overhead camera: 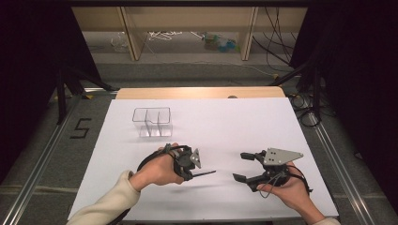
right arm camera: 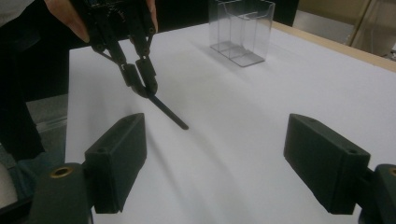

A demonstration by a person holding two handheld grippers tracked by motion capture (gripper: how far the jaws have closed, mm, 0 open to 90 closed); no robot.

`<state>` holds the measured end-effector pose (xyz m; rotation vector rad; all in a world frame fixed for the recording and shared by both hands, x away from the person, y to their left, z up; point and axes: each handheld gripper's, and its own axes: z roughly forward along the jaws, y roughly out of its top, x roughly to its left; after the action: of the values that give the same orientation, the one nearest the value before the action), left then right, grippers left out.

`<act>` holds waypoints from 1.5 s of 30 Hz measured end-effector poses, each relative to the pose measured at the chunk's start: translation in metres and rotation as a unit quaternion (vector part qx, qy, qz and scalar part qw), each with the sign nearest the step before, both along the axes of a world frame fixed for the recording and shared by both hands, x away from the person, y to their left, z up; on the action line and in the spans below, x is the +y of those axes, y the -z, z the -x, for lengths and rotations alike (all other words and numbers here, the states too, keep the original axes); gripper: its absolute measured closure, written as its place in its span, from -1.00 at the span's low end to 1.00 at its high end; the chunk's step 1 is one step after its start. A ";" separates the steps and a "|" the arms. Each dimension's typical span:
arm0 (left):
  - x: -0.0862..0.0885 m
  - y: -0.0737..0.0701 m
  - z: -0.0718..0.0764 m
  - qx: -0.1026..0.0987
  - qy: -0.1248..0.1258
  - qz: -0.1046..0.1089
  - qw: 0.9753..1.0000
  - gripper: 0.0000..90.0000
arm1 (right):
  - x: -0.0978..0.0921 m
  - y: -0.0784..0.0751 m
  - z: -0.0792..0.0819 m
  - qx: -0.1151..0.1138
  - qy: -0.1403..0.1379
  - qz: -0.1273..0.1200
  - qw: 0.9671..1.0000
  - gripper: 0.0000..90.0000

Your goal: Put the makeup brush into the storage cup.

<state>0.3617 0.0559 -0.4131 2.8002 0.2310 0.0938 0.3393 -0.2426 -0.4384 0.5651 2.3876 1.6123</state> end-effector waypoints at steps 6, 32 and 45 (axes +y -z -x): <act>0.006 -0.003 0.010 0.004 0.009 0.005 1.000 0.84 | 0.009 0.002 0.001 0.006 -0.023 -0.001 1.000 -0.48; -0.011 -0.020 0.031 -0.009 0.055 0.022 0.998 0.84 | 0.051 0.009 0.006 0.029 -0.097 0.005 0.995 -0.37; -0.023 -0.021 0.034 -0.024 0.085 0.026 0.996 0.84 | 0.060 0.010 0.008 0.033 -0.129 0.026 0.991 0.11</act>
<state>0.3280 0.0330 -0.3917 2.7478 -0.0161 0.1138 0.3317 -0.1829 -0.4480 0.3140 2.6342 1.6469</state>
